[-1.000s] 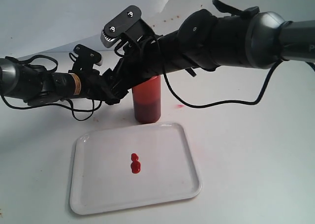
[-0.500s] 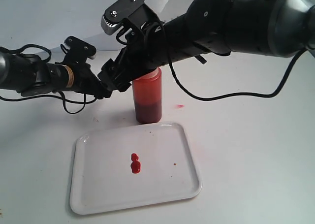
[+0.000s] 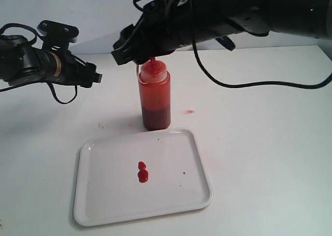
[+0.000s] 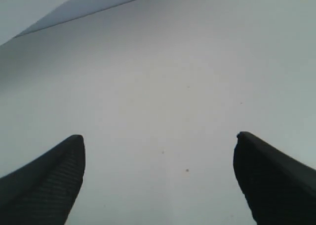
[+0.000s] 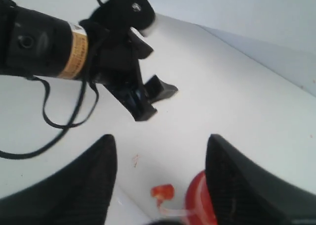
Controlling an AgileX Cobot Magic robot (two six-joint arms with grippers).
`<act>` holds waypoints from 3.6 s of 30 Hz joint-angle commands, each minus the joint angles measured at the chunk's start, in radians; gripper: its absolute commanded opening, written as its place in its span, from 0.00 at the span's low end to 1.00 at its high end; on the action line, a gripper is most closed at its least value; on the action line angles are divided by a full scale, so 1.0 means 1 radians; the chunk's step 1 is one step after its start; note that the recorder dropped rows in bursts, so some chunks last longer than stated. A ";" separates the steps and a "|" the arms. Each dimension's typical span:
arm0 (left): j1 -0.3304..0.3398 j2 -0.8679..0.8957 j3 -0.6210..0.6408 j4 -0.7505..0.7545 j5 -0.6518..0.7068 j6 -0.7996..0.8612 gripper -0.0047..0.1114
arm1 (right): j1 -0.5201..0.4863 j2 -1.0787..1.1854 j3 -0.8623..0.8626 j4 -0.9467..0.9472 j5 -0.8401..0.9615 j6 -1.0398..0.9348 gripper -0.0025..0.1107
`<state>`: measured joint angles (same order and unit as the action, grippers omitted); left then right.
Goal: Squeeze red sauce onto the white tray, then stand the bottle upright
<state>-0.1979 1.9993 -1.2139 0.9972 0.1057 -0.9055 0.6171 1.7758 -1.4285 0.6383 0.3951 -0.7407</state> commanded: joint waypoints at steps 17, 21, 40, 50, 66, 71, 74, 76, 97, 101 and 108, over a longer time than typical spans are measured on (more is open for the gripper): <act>-0.004 -0.017 0.000 -0.054 0.060 -0.015 0.71 | -0.418 0.029 -0.005 -0.263 0.307 0.358 0.02; -0.002 -0.017 0.000 -0.054 0.221 -0.013 0.67 | -0.496 0.071 -0.005 -0.286 0.355 0.379 0.02; 0.143 -0.144 -0.002 -1.006 0.487 0.919 0.04 | -0.709 0.116 0.129 -0.528 0.414 0.547 0.02; 0.152 -0.366 0.000 -1.033 0.722 0.990 0.04 | -0.707 -0.198 0.358 -0.534 0.337 0.509 0.02; 0.152 -1.331 0.000 -0.979 0.863 0.991 0.04 | -0.705 -1.126 0.444 -0.365 0.441 0.345 0.02; 0.152 -1.643 0.000 -0.961 0.974 0.988 0.04 | -0.705 -1.293 0.444 -0.365 0.547 0.345 0.02; 0.152 -1.763 0.000 -0.961 0.979 0.984 0.04 | -0.705 -1.361 0.444 -0.365 0.590 0.345 0.02; 0.152 -1.840 0.000 -0.946 0.972 0.984 0.04 | -0.705 -1.412 0.444 -0.367 0.601 0.345 0.02; 0.189 -1.939 0.000 -0.915 1.020 0.906 0.04 | -0.705 -1.619 0.444 -0.365 0.631 0.345 0.02; 0.189 -1.999 0.000 -0.913 0.989 0.906 0.04 | -0.705 -1.670 0.445 -0.370 0.631 0.345 0.02; 0.187 -1.999 -0.022 -0.881 1.022 0.906 0.04 | -0.705 -1.776 0.502 -0.417 0.571 0.349 0.02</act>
<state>-0.0122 -0.0010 -1.2371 0.1116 1.1286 0.0102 -0.0871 0.0290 -0.9611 0.2451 0.9928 -0.3891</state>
